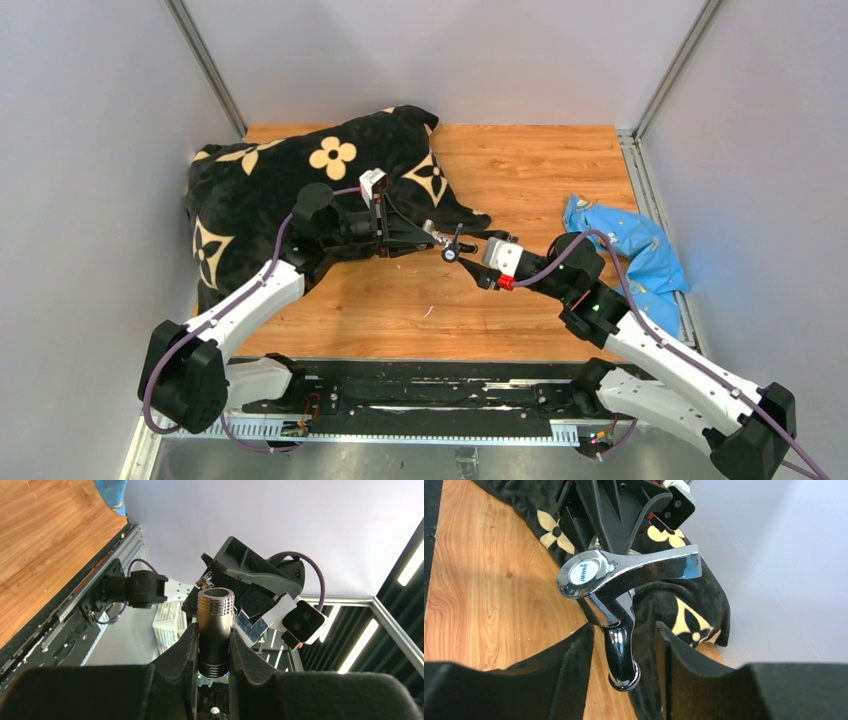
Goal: Install the water faucets
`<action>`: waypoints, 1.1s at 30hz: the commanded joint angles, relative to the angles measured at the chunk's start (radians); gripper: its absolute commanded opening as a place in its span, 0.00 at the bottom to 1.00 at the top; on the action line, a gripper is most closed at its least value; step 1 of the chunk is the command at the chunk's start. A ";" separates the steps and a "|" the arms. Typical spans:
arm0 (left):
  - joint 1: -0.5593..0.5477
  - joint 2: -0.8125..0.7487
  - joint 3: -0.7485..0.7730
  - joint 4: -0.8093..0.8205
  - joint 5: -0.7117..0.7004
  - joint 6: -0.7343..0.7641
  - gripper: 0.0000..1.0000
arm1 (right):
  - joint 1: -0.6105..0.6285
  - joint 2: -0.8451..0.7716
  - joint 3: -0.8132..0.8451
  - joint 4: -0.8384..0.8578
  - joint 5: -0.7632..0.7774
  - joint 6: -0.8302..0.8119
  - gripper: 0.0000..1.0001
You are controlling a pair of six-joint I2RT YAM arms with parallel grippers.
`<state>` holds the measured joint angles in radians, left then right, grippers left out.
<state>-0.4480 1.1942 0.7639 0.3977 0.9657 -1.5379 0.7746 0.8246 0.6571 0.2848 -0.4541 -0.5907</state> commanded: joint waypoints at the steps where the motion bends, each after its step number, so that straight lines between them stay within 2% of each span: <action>1: 0.006 -0.037 -0.009 0.056 0.025 0.001 0.00 | 0.010 0.022 0.022 0.062 -0.037 0.052 0.43; 8: 0.006 -0.037 -0.012 0.056 0.026 0.022 0.00 | 0.010 0.031 0.024 0.097 -0.056 0.217 0.01; 12: 0.006 -0.055 -0.008 0.057 0.013 0.070 0.00 | 0.009 0.035 0.022 0.127 -0.072 0.441 0.01; 17: 0.006 -0.080 0.010 0.058 0.008 0.148 0.00 | -0.031 0.054 0.033 0.175 0.046 0.875 0.01; 19: 0.006 -0.099 0.012 0.064 -0.006 0.180 0.00 | -0.055 0.066 0.024 0.216 0.029 1.073 0.01; 25: 0.005 -0.140 0.003 0.082 -0.019 0.252 0.00 | -0.075 0.077 -0.006 0.277 0.033 1.455 0.01; 27: 0.006 -0.147 -0.018 0.144 -0.021 0.236 0.00 | -0.102 0.092 -0.010 0.286 -0.001 1.607 0.01; 30: 0.005 -0.153 -0.057 0.250 -0.037 0.213 0.00 | -0.146 0.126 -0.041 0.384 -0.052 1.843 0.01; 33: 0.006 -0.164 -0.075 0.257 -0.045 0.224 0.00 | -0.167 0.169 -0.087 0.527 -0.086 2.077 0.01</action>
<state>-0.4362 1.0668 0.7124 0.5236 0.9234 -1.3544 0.6601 0.9474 0.6224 0.6014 -0.5522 1.0470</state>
